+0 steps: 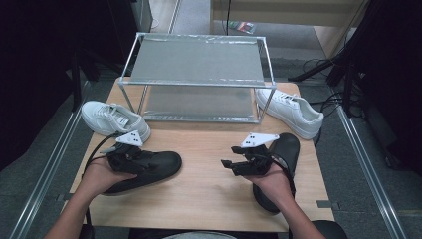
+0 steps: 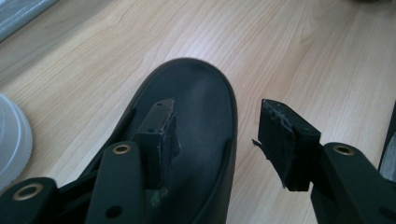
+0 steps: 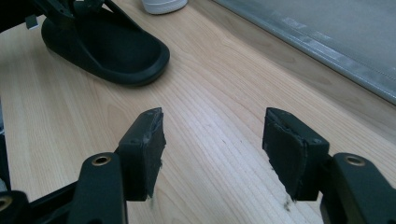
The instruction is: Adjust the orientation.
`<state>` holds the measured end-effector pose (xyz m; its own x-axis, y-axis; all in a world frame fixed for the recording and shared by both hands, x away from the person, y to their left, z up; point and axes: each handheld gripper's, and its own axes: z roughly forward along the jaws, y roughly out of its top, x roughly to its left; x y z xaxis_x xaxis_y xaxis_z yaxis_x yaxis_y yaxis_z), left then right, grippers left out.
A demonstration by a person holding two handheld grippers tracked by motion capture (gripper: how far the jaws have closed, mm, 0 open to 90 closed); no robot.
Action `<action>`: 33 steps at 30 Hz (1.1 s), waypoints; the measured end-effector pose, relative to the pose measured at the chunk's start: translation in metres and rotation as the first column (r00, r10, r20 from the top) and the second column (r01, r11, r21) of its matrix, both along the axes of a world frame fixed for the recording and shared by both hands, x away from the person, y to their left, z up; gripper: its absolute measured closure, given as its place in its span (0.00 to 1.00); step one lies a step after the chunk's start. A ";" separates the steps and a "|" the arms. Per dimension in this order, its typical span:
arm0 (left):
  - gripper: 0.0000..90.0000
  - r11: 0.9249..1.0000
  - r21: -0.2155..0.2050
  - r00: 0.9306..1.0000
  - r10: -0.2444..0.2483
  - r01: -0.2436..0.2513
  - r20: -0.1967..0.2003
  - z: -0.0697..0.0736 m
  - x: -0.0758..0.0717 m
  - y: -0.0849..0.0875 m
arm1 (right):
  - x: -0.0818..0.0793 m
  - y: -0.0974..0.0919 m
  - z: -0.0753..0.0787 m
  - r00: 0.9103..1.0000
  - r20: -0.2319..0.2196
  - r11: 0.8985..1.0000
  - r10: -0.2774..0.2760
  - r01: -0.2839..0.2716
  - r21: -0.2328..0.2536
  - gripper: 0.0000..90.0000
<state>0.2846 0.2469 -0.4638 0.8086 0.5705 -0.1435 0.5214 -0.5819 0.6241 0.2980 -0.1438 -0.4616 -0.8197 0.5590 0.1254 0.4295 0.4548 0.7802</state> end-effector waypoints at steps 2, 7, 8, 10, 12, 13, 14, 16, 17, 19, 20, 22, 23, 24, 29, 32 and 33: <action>0.54 1.000 0.003 1.000 -0.004 0.004 0.000 -0.001 0.000 0.002 | 0.001 0.000 0.000 1.000 0.001 1.000 0.001 -0.001 -0.001 0.45; 0.54 1.000 0.019 1.000 -0.002 0.002 -0.005 -0.006 -0.004 0.006 | 0.003 0.005 0.000 1.000 0.002 1.000 0.019 -0.019 -0.010 0.44; 0.55 1.000 0.017 1.000 -0.006 0.007 -0.006 -0.007 -0.004 0.007 | 0.003 0.006 0.000 1.000 0.002 1.000 0.021 -0.021 -0.012 0.44; 0.56 1.000 0.016 1.000 -0.012 0.012 -0.015 -0.008 -0.005 0.007 | 0.004 0.007 0.000 1.000 0.004 1.000 0.021 -0.021 -0.013 0.44; 0.55 1.000 0.023 0.999 -0.015 0.016 -0.048 -0.012 -0.005 0.006 | 0.004 0.008 0.000 1.000 0.006 1.000 0.024 -0.024 -0.015 0.45; 0.55 0.999 0.043 0.997 -0.025 0.029 -0.079 -0.017 -0.005 0.003 | 0.005 0.008 0.000 1.000 0.005 1.000 0.024 -0.024 -0.016 0.45; 0.55 0.999 0.043 0.997 -0.025 0.029 -0.079 -0.017 -0.005 0.003 | 0.005 0.008 0.000 1.000 0.005 1.000 0.024 -0.024 -0.016 0.45; 0.56 0.996 0.072 0.995 -0.043 0.050 -0.087 -0.024 -0.006 0.001 | 0.005 0.009 -0.001 1.000 0.005 0.999 0.027 -0.027 -0.020 0.45; 0.56 0.996 0.077 0.995 -0.044 0.051 -0.087 -0.025 -0.005 0.001 | 0.005 0.010 -0.001 1.000 0.006 0.999 0.029 -0.029 -0.023 0.45; 0.59 0.996 0.075 0.995 -0.049 0.056 -0.092 -0.027 -0.005 0.002 | 0.005 0.011 -0.001 1.000 0.006 0.999 0.028 -0.028 -0.024 0.45; 0.60 0.994 0.087 0.995 -0.051 0.059 -0.091 -0.029 -0.004 0.003 | 0.005 0.011 -0.001 1.000 0.007 0.999 0.028 -0.028 -0.025 0.45; 0.62 0.994 0.088 0.994 -0.051 0.060 -0.098 -0.033 -0.002 0.005 | 0.005 0.012 -0.001 1.000 0.004 0.999 0.028 -0.028 -0.027 0.45; 0.63 0.993 0.102 0.994 -0.054 0.064 -0.097 -0.035 -0.001 0.006 | 0.005 0.012 -0.001 1.000 0.003 0.999 0.029 -0.029 -0.028 0.45; 0.64 0.993 0.102 0.994 -0.054 0.064 -0.097 -0.035 -0.001 0.006 | 0.005 0.012 -0.001 1.000 0.003 0.999 0.029 -0.029 -0.028 0.45; 0.72 0.988 0.097 0.988 -0.114 0.124 -0.105 -0.040 0.001 0.008 | 0.005 0.013 -0.003 1.000 0.003 0.999 0.030 -0.030 -0.037 0.45; 0.76 0.987 0.100 0.987 -0.118 0.128 -0.105 -0.040 0.000 0.007 | 0.005 0.014 -0.003 1.000 0.002 0.999 0.031 -0.031 -0.043 0.46; 0.77 0.986 0.103 0.986 -0.122 0.134 -0.110 -0.039 0.000 0.005 | 0.004 0.015 -0.003 0.999 0.000 0.998 0.032 -0.032 -0.045 0.46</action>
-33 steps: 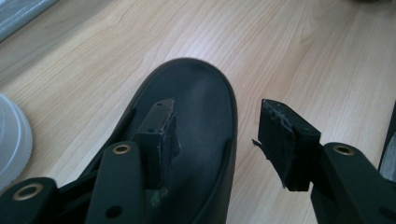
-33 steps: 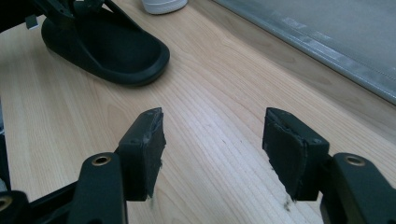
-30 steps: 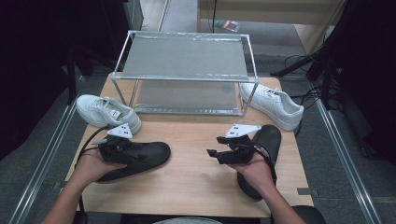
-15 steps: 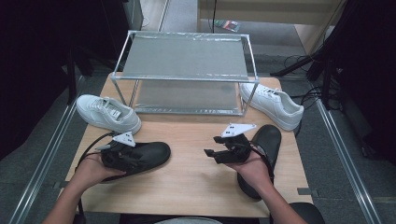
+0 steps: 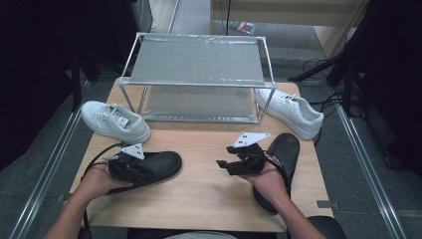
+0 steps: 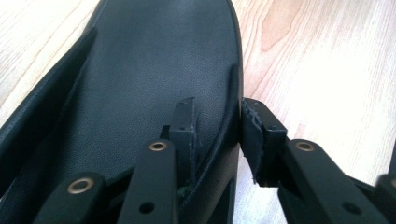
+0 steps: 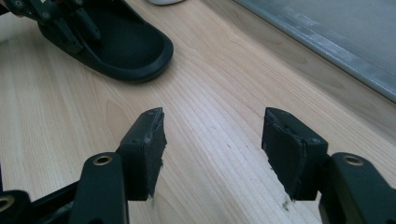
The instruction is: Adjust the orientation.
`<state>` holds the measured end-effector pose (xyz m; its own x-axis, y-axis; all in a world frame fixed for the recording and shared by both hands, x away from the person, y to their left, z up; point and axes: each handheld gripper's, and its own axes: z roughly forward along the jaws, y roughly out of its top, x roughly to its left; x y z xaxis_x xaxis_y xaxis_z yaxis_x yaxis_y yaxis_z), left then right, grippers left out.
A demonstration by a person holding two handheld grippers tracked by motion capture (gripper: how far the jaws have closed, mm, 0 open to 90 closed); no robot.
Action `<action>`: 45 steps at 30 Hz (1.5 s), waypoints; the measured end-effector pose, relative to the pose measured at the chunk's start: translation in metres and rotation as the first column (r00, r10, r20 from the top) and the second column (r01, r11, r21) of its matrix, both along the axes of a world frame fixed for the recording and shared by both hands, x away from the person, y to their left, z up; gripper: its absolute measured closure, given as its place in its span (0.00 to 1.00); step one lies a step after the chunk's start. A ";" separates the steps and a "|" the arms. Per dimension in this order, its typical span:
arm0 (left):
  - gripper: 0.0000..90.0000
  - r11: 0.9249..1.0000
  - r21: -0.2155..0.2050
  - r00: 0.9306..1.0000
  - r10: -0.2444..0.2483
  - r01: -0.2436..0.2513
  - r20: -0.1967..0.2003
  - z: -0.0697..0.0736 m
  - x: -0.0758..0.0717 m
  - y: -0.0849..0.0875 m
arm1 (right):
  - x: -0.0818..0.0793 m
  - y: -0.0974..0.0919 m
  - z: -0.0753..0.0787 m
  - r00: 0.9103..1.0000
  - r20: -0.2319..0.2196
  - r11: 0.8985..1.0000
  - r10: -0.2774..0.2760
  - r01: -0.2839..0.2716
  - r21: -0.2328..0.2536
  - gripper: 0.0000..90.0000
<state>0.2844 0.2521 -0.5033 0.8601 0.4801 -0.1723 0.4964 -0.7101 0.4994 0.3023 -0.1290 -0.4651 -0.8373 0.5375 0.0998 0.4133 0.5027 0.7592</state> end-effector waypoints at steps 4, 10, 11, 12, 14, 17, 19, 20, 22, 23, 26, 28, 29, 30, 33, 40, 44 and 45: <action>0.83 1.000 0.007 1.000 -0.019 0.019 -0.010 0.001 0.000 -0.001 | 0.000 0.000 0.000 1.000 0.000 1.000 -0.001 0.001 -0.001 0.46; 0.93 1.000 0.000 0.999 0.010 -0.010 -0.039 0.004 0.002 -0.003 | 0.001 -0.001 0.000 1.000 -0.001 1.000 -0.005 0.005 0.002 0.46; 0.94 1.000 0.002 0.998 0.024 -0.024 -0.053 0.005 0.004 -0.003 | 0.001 -0.001 0.000 1.000 0.000 1.000 -0.004 0.004 0.001 0.46; 0.94 1.000 0.000 0.997 0.029 -0.029 -0.070 0.005 0.005 -0.003 | 0.001 0.000 0.000 1.000 0.002 1.000 -0.003 0.003 -0.002 0.46; 0.94 0.999 -0.003 0.996 0.039 -0.039 -0.080 0.005 0.006 -0.003 | 0.001 0.000 -0.001 1.000 0.001 1.000 -0.002 0.002 -0.005 0.46; 0.95 0.997 0.004 0.992 0.080 -0.080 -0.093 0.008 0.009 -0.002 | 0.000 -0.001 0.001 1.000 0.014 1.000 -0.005 0.006 -0.001 0.47; 0.95 0.995 -0.021 0.991 0.100 -0.102 -0.091 0.013 0.010 0.000 | 0.000 -0.002 0.002 1.000 0.013 1.000 -0.011 0.011 0.007 0.47; 0.95 0.993 -0.037 0.991 0.109 -0.112 -0.071 0.019 0.009 0.000 | 0.000 -0.004 0.003 1.000 0.013 1.000 -0.017 0.017 0.015 0.47; 0.95 0.991 -0.050 0.991 0.121 -0.123 -0.057 0.025 0.008 -0.002 | 0.001 -0.005 0.003 1.000 0.013 1.000 -0.021 0.021 0.020 0.47; 0.95 0.991 -0.050 0.991 0.121 -0.123 -0.057 0.025 0.008 -0.002 | 0.001 -0.005 0.003 1.000 0.013 1.000 -0.021 0.021 0.020 0.47; 0.96 0.989 -0.072 0.991 0.122 -0.125 -0.055 0.032 0.008 -0.003 | 0.001 -0.005 0.003 1.000 0.007 0.999 -0.020 0.020 0.037 0.47; 0.96 0.988 -0.087 0.991 0.126 -0.130 -0.055 0.037 0.008 -0.004 | 0.001 -0.005 0.003 1.000 0.010 0.999 -0.018 0.018 0.037 0.47; 0.96 0.988 -0.092 0.991 0.124 -0.128 -0.055 0.039 0.008 -0.005 | 0.000 -0.004 0.003 1.000 0.008 0.999 -0.015 0.015 0.039 0.47; 0.96 0.986 -0.101 0.990 0.127 -0.132 -0.055 0.044 0.008 -0.009 | 0.000 -0.004 0.003 1.000 0.010 0.999 -0.014 0.014 0.041 0.47; 0.96 0.987 -0.107 0.992 0.119 -0.124 -0.049 0.049 0.007 -0.013 | -0.001 -0.004 0.003 1.000 0.012 0.999 -0.015 0.015 0.051 0.47; 0.96 0.987 -0.133 0.993 0.075 -0.086 -0.086 0.058 0.017 -0.038 | -0.009 -0.005 0.010 0.999 0.052 0.996 -0.008 0.003 0.092 0.47; 0.96 0.988 -0.143 0.992 0.033 -0.050 -0.118 0.062 0.026 -0.063 | -0.013 -0.006 0.009 0.998 0.054 0.997 -0.013 0.009 0.078 0.47; 0.96 0.988 -0.143 0.992 0.033 -0.050 -0.118 0.062 0.026 -0.063 | -0.013 -0.006 0.009 0.998 0.054 0.997 -0.013 0.009 0.078 0.47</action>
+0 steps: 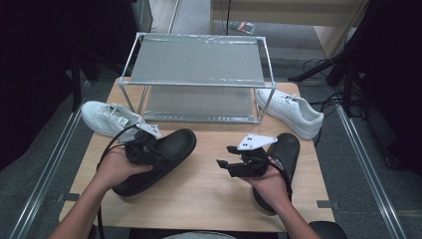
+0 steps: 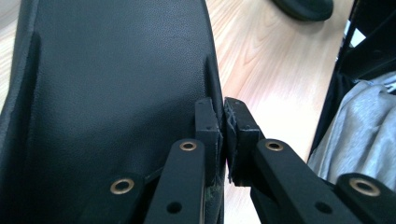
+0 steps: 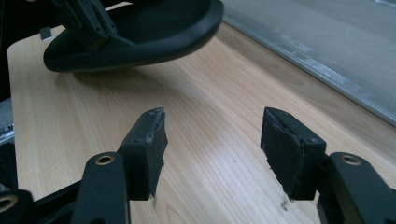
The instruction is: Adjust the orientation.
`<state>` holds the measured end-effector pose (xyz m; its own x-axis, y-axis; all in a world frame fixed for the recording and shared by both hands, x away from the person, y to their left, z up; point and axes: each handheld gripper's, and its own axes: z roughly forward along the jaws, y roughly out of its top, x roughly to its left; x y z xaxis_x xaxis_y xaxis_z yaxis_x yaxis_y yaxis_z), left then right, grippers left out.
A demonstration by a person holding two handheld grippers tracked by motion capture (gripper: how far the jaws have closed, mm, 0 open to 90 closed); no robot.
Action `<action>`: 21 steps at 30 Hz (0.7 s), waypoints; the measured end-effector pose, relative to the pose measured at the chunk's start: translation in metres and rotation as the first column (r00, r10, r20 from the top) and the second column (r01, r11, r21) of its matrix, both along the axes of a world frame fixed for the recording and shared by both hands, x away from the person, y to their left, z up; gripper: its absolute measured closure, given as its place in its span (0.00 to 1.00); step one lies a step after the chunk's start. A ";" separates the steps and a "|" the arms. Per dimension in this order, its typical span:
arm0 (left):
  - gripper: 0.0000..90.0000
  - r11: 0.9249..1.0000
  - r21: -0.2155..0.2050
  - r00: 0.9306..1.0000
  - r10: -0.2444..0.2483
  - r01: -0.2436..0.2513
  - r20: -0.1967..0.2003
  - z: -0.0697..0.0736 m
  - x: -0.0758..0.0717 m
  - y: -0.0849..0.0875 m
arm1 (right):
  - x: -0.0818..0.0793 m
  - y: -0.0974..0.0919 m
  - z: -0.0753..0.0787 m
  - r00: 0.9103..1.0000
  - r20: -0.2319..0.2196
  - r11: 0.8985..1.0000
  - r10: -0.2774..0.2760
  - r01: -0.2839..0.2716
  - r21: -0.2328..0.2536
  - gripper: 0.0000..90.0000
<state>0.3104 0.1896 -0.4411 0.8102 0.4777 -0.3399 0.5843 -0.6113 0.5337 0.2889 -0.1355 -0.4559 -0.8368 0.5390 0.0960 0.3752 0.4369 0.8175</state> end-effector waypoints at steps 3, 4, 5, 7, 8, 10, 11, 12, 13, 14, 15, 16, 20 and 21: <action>0.96 0.999 0.031 0.999 -0.030 0.029 0.019 0.003 0.006 -0.018 | -0.001 -0.004 0.000 1.000 -0.005 1.000 -0.016 0.016 0.007 0.47; 0.96 0.999 0.035 0.999 -0.034 0.033 0.016 0.003 0.009 -0.024 | -0.002 -0.007 0.001 1.000 -0.009 1.000 -0.027 0.027 0.015 0.47; 0.96 0.998 0.042 0.999 -0.048 0.047 0.015 0.004 0.015 -0.034 | -0.003 -0.008 0.001 0.999 -0.013 0.999 -0.030 0.030 0.014 0.47; 0.96 0.997 0.043 0.998 -0.059 0.058 0.010 0.004 0.019 -0.045 | -0.004 -0.011 0.000 0.999 -0.016 0.999 -0.040 0.040 0.013 0.47; 0.96 0.997 0.043 0.998 -0.059 0.058 0.010 0.004 0.019 -0.045 | -0.004 -0.011 0.000 0.999 -0.016 0.999 -0.040 0.040 0.013 0.47; 0.96 0.997 0.039 0.997 -0.072 0.072 -0.004 0.003 0.023 -0.056 | -0.004 -0.014 0.000 0.999 -0.015 0.999 -0.050 0.050 0.014 0.47; 0.96 0.996 0.039 0.997 -0.078 0.078 -0.002 0.002 0.024 -0.063 | -0.005 -0.015 0.000 0.998 -0.020 0.998 -0.056 0.057 0.015 0.47; 0.96 0.994 0.050 0.996 -0.093 0.093 0.003 0.001 0.027 -0.073 | -0.005 -0.017 -0.001 0.997 -0.019 0.998 -0.070 0.070 0.010 0.47; 0.96 0.994 0.044 0.995 -0.097 0.097 0.001 -0.001 0.029 -0.077 | -0.006 -0.018 -0.001 0.997 -0.025 0.997 -0.076 0.076 0.007 0.47; 0.96 0.994 0.033 0.995 -0.101 0.101 -0.007 -0.002 0.032 -0.081 | -0.006 -0.020 -0.001 0.996 -0.027 0.997 -0.082 0.082 0.008 0.47; 0.96 0.994 0.034 0.994 -0.106 0.106 -0.004 -0.004 0.035 -0.084 | -0.007 -0.021 -0.001 0.996 -0.028 0.996 -0.086 0.086 0.011 0.47; 0.96 0.994 0.034 0.994 -0.106 0.106 -0.004 -0.004 0.035 -0.084 | -0.007 -0.021 -0.001 0.996 -0.028 0.996 -0.086 0.086 0.011 0.47; 0.96 0.992 0.038 0.992 -0.123 0.124 -0.022 -0.018 0.041 -0.104 | -0.009 -0.026 0.000 0.994 -0.038 0.994 -0.105 0.106 0.017 0.47; 0.96 0.991 0.042 0.991 -0.128 0.129 -0.024 -0.021 0.041 -0.107 | -0.009 -0.026 -0.001 0.993 -0.040 0.994 -0.107 0.108 0.016 0.47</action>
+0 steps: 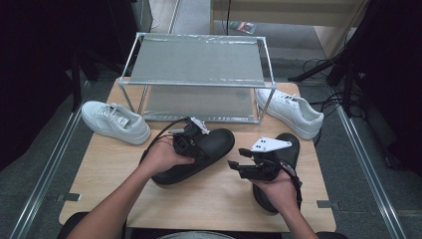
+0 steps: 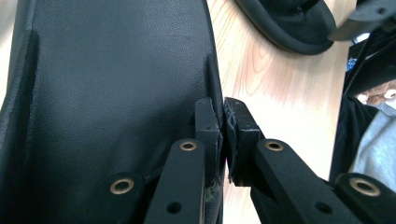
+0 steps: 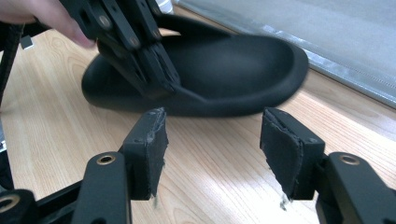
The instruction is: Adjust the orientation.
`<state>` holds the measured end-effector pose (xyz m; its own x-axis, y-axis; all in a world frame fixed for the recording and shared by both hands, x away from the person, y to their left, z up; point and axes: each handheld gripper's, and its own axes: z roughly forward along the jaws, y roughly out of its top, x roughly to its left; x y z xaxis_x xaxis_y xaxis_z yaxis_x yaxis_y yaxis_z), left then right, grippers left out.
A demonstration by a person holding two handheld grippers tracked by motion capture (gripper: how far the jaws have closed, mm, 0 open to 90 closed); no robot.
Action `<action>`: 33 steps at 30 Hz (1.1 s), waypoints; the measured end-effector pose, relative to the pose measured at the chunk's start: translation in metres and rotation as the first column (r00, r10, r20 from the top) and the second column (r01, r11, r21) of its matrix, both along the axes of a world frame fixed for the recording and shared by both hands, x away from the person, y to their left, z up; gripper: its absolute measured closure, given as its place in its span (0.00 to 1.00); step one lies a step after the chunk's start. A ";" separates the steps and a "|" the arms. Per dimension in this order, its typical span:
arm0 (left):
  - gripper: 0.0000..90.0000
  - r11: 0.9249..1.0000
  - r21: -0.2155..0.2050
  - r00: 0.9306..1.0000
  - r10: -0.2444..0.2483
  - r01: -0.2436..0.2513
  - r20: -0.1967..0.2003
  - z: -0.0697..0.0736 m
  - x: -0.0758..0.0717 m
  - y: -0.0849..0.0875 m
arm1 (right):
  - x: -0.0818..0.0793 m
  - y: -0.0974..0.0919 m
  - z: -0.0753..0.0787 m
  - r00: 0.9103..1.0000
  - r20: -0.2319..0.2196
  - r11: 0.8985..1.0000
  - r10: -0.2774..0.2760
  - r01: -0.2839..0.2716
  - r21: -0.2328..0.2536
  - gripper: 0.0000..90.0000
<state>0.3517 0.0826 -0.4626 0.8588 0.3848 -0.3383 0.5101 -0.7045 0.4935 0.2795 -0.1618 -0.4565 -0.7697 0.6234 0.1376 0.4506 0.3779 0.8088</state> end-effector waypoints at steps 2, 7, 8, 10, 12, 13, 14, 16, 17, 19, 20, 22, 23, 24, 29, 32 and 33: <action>0.95 1.000 0.004 1.000 -0.011 0.011 -0.001 -0.007 0.001 -0.005 | 0.000 0.000 -0.001 1.000 -0.001 1.000 -0.005 0.005 -0.002 0.47; 0.95 1.000 0.006 1.000 0.004 -0.004 -0.004 -0.020 0.006 -0.012 | 0.001 -0.003 -0.004 1.000 -0.008 1.000 -0.014 0.014 -0.004 0.47; 0.95 1.000 0.003 1.000 0.020 -0.020 -0.014 -0.026 0.009 -0.014 | 0.002 -0.004 -0.004 1.000 -0.012 1.000 -0.016 0.016 -0.004 0.47; 0.94 1.000 0.001 0.999 0.031 -0.031 -0.019 -0.030 0.011 -0.015 | 0.003 -0.005 -0.006 1.000 -0.015 1.000 -0.020 0.020 -0.008 0.47; 0.94 0.999 0.008 0.999 0.034 -0.034 -0.015 -0.032 0.012 -0.016 | 0.003 -0.005 -0.006 1.000 -0.014 1.000 -0.021 0.021 -0.009 0.47; 0.92 0.999 0.012 0.999 0.037 -0.038 0.012 -0.035 0.012 -0.017 | 0.003 -0.005 -0.007 1.000 -0.019 1.000 -0.023 0.023 -0.009 0.47; 0.92 0.999 0.027 1.000 0.018 -0.018 0.013 -0.036 0.014 -0.017 | 0.003 -0.004 -0.007 1.000 -0.022 1.000 -0.021 0.021 -0.011 0.47; 0.90 0.999 0.001 0.999 0.035 -0.035 0.008 -0.037 0.014 -0.017 | 0.004 -0.003 -0.008 1.000 -0.019 1.000 -0.017 0.017 -0.017 0.47; 0.90 0.999 -0.011 0.999 0.042 -0.042 0.011 -0.036 0.014 -0.016 | 0.004 -0.002 -0.009 1.000 -0.024 1.000 -0.016 0.015 -0.018 0.47; 0.81 0.999 -0.016 0.999 0.048 -0.048 0.008 -0.036 0.015 -0.016 | 0.004 -0.001 -0.010 1.000 -0.023 1.000 -0.009 0.009 -0.023 0.47; 0.74 0.998 -0.003 0.998 0.058 -0.058 0.002 -0.035 0.016 -0.015 | 0.004 -0.001 -0.010 1.000 -0.024 1.000 -0.007 0.006 -0.026 0.47; 0.67 0.998 0.007 0.998 0.066 -0.066 0.007 -0.031 0.014 -0.013 | 0.004 0.000 -0.011 1.000 -0.026 1.000 -0.004 0.003 -0.028 0.47; 0.65 0.998 0.007 0.998 0.066 -0.066 0.007 -0.031 0.014 -0.013 | 0.004 0.000 -0.011 1.000 -0.026 1.000 -0.004 0.003 -0.028 0.47; 0.63 0.997 -0.017 0.997 0.073 -0.072 0.019 -0.023 0.011 -0.009 | 0.004 0.002 -0.011 1.000 -0.028 1.000 -0.001 0.000 -0.029 0.47; 0.55 0.994 -0.065 0.994 0.093 -0.089 0.057 -0.005 0.004 0.006 | 0.007 0.005 -0.011 1.000 -0.022 0.999 0.012 -0.013 -0.033 0.47; 0.55 0.990 -0.090 0.990 0.114 -0.107 0.081 0.005 -0.006 0.019 | 0.009 0.008 -0.011 0.999 -0.024 0.999 0.021 -0.022 -0.035 0.48; 0.56 0.990 -0.090 0.990 0.114 -0.107 0.081 0.005 -0.006 0.019 | 0.009 0.008 -0.011 0.999 -0.024 0.999 0.021 -0.022 -0.035 0.48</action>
<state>0.3461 0.1017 -0.4576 0.8395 0.4522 -0.3012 0.5361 -0.5996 0.5942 0.2884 -0.1543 -0.4679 -0.7798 0.6115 0.1338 0.4606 0.4158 0.7842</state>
